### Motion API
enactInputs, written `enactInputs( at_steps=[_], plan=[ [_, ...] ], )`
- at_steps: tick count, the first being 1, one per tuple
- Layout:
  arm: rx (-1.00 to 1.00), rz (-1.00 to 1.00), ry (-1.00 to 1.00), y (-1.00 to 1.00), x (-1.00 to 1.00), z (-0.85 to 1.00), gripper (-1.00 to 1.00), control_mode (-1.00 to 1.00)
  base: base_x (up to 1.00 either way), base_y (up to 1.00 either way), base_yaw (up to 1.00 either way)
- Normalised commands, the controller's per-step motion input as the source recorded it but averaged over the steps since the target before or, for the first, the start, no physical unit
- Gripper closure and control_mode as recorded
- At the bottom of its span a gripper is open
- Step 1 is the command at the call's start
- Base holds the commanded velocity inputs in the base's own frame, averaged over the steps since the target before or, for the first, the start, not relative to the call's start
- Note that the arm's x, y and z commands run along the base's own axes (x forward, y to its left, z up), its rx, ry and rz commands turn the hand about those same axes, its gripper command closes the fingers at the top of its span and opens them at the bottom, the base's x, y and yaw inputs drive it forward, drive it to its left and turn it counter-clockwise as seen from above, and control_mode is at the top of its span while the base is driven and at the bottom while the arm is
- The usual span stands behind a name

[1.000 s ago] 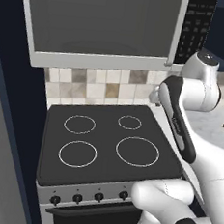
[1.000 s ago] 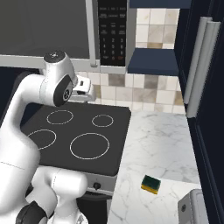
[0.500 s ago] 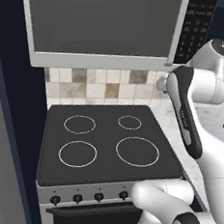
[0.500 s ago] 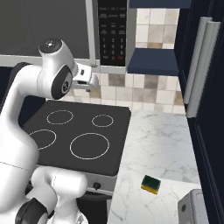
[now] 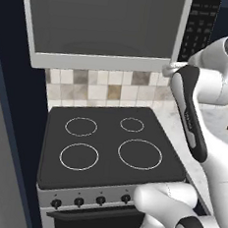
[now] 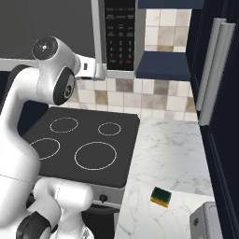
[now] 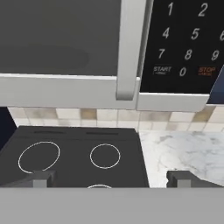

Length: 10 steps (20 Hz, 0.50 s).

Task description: Place the sponge inside the microwave to prepare for sanitizing.

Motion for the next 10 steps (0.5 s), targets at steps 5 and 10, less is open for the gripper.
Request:
enactInputs(
  at_steps=[5,10],
  plan=[
    [0.00,0.00,0.00,-0.08,0.26,0.38,-1.00,-1.00,0.00,0.00,0.00],
    [0.00,0.00,0.01,-0.12,0.27,0.41,-1.00,-1.00,0.00,0.00,0.00]
  ],
)
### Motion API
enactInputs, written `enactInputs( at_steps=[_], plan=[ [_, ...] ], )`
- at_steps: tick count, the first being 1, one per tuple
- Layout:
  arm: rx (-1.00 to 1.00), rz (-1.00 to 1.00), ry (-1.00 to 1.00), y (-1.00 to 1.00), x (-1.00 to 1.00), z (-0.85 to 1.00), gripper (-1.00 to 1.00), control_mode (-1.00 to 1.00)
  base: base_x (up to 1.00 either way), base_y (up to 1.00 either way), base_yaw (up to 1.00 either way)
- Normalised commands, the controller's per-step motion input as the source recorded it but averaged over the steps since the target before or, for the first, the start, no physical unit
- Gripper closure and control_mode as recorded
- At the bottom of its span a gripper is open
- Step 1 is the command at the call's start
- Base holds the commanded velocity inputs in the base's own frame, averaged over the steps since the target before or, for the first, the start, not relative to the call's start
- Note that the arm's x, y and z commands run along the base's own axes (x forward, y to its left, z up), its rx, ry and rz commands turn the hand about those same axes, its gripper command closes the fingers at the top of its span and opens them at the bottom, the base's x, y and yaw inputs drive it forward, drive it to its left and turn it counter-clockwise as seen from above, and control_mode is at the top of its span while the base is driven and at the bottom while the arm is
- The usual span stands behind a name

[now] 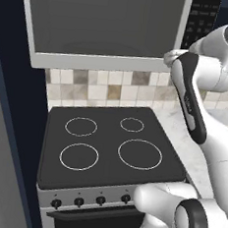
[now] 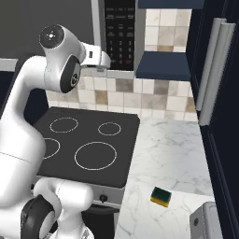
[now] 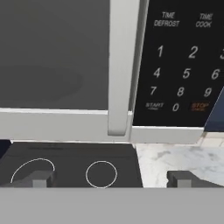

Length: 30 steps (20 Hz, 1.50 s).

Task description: Place the sponge inside the microwave to prepare for sanitizing.

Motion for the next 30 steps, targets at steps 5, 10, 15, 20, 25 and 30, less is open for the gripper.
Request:
enactInputs(
  at_steps=[5,10,15,20,25,30],
  plan=[
    [0.00,0.00,-0.03,-0.05,0.33,0.28,-1.00,-1.00,0.00,0.00,0.00],
    [0.00,0.00,0.00,0.00,0.38,0.19,-1.00,-1.00,0.00,0.00,0.00],
    [0.00,0.00,0.00,0.00,0.38,0.11,-1.00,-1.00,0.00,0.00,0.00],
    [0.00,0.00,0.00,0.00,0.34,0.04,-1.00,-1.00,0.00,0.00,0.00],
    [0.00,0.00,0.00,0.00,0.35,0.00,-1.00,-1.00,0.00,0.00,0.00],
    [0.00,0.00,0.00,0.00,0.33,-0.02,-1.00,-1.00,0.00,0.00,0.00]
  ],
)
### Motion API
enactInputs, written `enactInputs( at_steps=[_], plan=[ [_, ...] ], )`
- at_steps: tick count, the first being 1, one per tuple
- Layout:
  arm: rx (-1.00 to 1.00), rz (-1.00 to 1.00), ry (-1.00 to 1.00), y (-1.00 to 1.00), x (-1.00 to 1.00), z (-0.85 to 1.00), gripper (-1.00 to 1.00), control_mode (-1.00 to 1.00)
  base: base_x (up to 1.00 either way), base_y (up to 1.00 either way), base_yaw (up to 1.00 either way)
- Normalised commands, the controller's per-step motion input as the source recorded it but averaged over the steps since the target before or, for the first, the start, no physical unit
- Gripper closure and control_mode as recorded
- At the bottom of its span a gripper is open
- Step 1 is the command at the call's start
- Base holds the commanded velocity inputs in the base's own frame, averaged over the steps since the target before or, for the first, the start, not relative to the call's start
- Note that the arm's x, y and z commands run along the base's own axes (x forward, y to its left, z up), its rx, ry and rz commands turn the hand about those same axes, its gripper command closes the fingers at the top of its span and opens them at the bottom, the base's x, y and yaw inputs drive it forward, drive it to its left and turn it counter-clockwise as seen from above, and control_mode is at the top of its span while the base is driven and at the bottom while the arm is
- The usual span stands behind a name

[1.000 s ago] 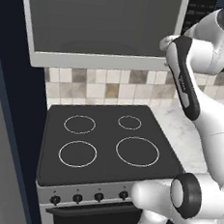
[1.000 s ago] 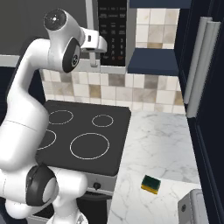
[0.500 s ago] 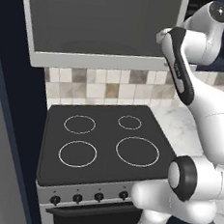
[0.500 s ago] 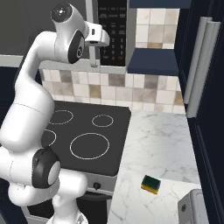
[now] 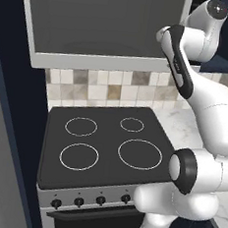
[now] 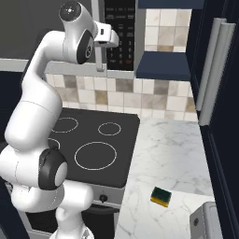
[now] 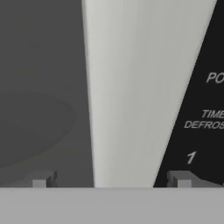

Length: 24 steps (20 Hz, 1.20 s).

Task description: Place the sponge inside the microwave to prepare for sanitizing.

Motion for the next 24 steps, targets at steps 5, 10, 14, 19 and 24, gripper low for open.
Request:
enactInputs(
  at_steps=[5,10,14,19,24],
  plan=[
    [0.00,0.00,-0.01,0.00,0.31,-0.07,1.00,-1.00,0.00,0.00,0.00],
    [0.00,0.00,-0.01,0.00,0.11,-0.09,1.00,-1.00,0.00,0.00,0.00],
    [0.00,0.00,-0.01,0.08,0.04,-0.08,1.00,-1.00,0.00,0.00,0.00],
    [0.00,0.00,-0.04,0.12,-0.14,-0.01,1.00,-1.00,0.00,0.00,0.00],
    [0.00,0.00,-0.06,0.06,-0.54,0.00,1.00,-1.00,0.00,0.00,0.00]
  ],
)
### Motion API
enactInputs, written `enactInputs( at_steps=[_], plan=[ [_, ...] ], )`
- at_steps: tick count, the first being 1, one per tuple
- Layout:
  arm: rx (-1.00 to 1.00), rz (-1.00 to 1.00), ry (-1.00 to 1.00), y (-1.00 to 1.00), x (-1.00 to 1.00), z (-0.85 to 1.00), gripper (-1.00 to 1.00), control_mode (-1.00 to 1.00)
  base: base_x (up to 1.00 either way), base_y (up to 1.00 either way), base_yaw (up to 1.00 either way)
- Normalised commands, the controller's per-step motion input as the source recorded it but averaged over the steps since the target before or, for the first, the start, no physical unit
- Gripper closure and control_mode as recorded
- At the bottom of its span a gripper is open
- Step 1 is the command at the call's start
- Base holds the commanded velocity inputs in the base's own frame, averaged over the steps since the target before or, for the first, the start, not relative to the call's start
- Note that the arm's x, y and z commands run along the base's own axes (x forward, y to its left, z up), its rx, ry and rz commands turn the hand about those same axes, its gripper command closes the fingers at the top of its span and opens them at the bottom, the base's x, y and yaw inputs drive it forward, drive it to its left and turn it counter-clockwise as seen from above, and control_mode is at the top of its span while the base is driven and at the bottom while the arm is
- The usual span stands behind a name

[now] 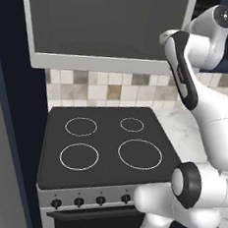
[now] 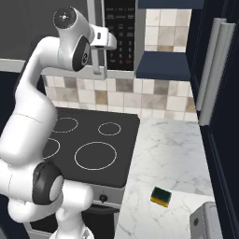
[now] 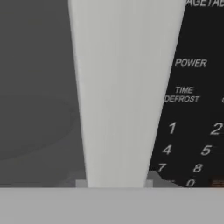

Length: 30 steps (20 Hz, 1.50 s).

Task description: Place the sponge inside the microwave to prepare for sanitizing.

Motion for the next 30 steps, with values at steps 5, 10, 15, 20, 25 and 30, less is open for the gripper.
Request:
enactInputs(
  at_steps=[5,10,15,20,25,30],
  plan=[
    [0.00,0.00,-0.04,0.11,-0.70,0.01,1.00,-1.00,0.00,0.00,0.00],
    [-0.02,-0.02,0.00,0.18,-0.71,0.07,1.00,-1.00,0.00,0.00,0.00],
    [-0.06,-0.05,0.00,0.24,-0.67,0.07,1.00,-1.00,0.00,0.00,0.00],
    [-0.06,-0.04,0.00,0.26,-0.64,0.03,1.00,-1.00,0.00,0.00,0.00],
    [-0.01,-0.07,0.00,0.32,-0.63,0.04,1.00,-1.00,0.00,0.00,0.00],
    [0.00,-0.10,0.00,0.35,-0.58,0.06,1.00,-1.00,0.00,0.00,0.00]
  ],
)
